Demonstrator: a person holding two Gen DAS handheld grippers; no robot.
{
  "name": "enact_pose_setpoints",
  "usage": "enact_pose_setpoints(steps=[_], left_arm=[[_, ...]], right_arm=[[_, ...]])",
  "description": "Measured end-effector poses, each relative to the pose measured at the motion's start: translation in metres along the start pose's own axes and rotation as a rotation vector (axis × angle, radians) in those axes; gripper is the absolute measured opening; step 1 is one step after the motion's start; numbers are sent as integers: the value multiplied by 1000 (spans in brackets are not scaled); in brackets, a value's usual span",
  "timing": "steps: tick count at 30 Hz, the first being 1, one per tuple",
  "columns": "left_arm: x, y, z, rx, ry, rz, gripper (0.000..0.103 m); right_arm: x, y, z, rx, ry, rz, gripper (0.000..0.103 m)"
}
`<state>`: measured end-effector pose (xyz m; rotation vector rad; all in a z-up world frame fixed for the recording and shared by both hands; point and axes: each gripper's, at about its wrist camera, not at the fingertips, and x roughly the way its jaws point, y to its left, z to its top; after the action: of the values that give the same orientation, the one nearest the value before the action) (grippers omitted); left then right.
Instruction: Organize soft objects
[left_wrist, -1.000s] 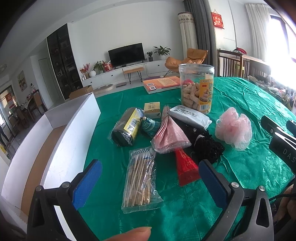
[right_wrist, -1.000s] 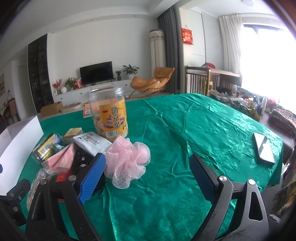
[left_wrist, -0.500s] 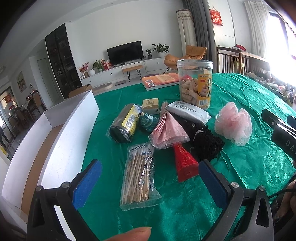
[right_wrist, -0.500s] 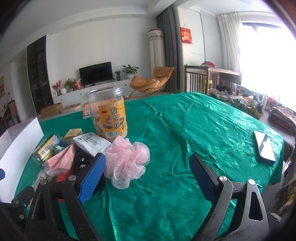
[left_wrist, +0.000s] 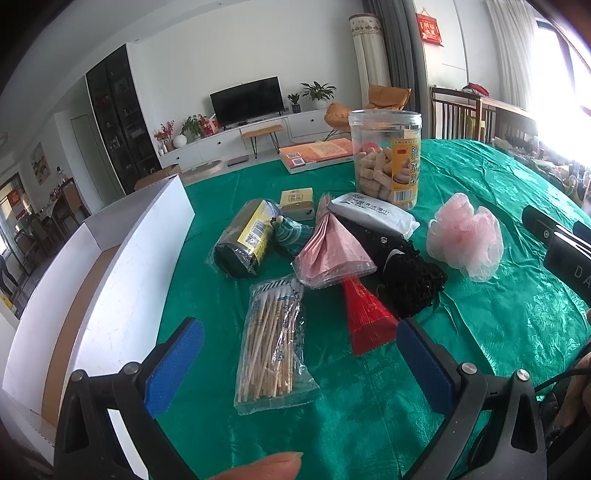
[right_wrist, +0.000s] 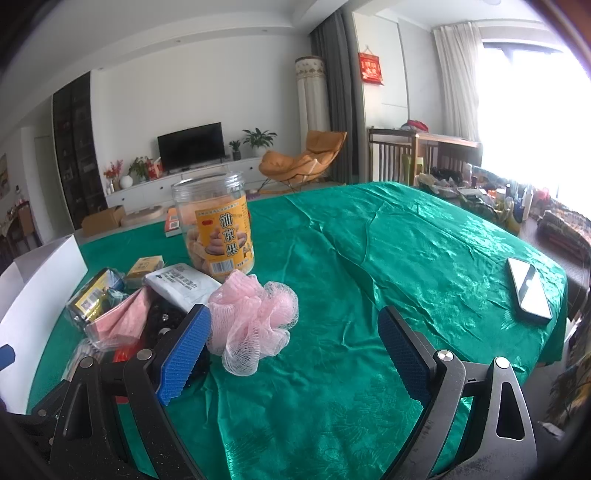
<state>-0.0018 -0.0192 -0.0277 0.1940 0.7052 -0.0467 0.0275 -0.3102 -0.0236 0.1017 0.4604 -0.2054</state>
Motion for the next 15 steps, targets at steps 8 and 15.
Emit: enact_pose_setpoints(steps=[8,15], left_arm=[[1,0,-1,-1,2,0,103],[3,-1,-2,1,7,1,103]], right_arm=[[0,-1,0,3,1,1,93],[1,-1,-1,5,3,2,93]])
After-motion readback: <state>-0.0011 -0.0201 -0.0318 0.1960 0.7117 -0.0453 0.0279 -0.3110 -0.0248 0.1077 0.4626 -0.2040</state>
